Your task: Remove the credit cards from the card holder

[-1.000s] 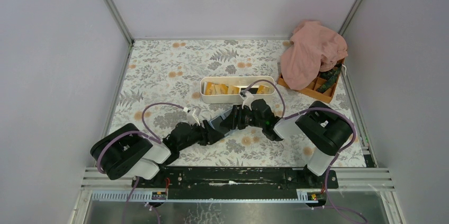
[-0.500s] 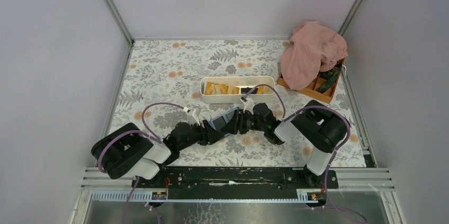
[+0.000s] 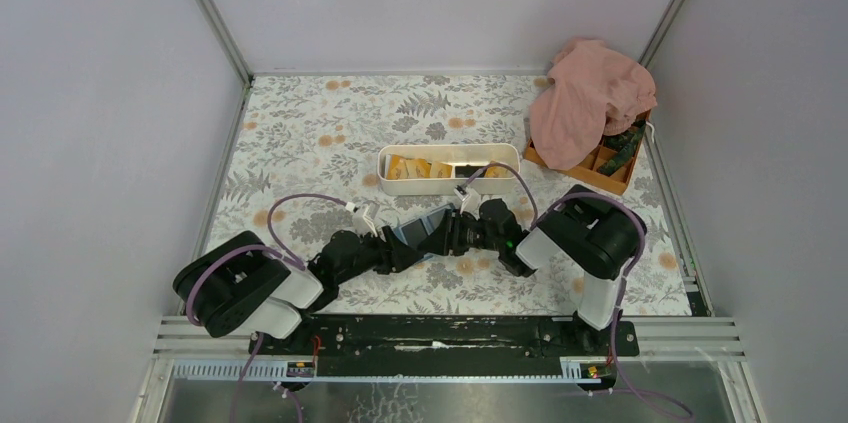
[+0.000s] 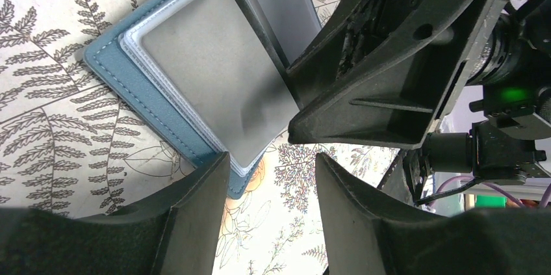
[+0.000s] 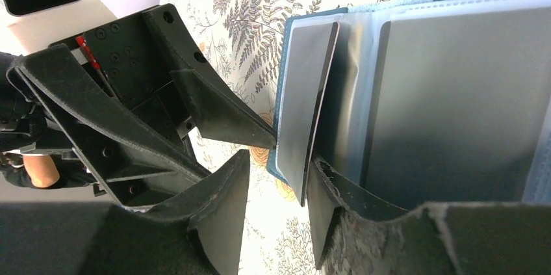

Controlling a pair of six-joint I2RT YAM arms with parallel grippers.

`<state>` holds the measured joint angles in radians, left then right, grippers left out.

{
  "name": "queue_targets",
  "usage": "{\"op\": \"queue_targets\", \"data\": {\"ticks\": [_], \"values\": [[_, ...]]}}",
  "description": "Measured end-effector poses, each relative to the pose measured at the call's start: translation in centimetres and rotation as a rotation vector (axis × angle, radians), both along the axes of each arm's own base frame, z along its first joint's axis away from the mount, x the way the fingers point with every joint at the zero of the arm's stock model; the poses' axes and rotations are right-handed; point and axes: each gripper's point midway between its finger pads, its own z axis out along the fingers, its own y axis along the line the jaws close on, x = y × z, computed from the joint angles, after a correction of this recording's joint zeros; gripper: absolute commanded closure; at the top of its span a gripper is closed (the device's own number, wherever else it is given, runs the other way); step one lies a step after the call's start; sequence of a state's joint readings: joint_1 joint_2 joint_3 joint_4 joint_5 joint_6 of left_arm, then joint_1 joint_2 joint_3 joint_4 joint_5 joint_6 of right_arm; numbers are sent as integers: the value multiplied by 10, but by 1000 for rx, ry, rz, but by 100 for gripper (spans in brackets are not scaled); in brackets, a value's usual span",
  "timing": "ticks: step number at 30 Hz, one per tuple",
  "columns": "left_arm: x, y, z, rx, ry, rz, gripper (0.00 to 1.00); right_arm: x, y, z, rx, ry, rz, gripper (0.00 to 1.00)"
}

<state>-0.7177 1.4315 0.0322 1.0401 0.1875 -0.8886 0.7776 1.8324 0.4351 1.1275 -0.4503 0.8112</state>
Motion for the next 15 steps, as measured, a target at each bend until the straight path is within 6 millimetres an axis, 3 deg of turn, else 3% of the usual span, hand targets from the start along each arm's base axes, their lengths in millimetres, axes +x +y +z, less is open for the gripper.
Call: {"op": "queue_targets", "data": {"ticks": [15], "values": [[0,1,0,-7,3,-7,42,1,14,2,51,13,26,53]]}}
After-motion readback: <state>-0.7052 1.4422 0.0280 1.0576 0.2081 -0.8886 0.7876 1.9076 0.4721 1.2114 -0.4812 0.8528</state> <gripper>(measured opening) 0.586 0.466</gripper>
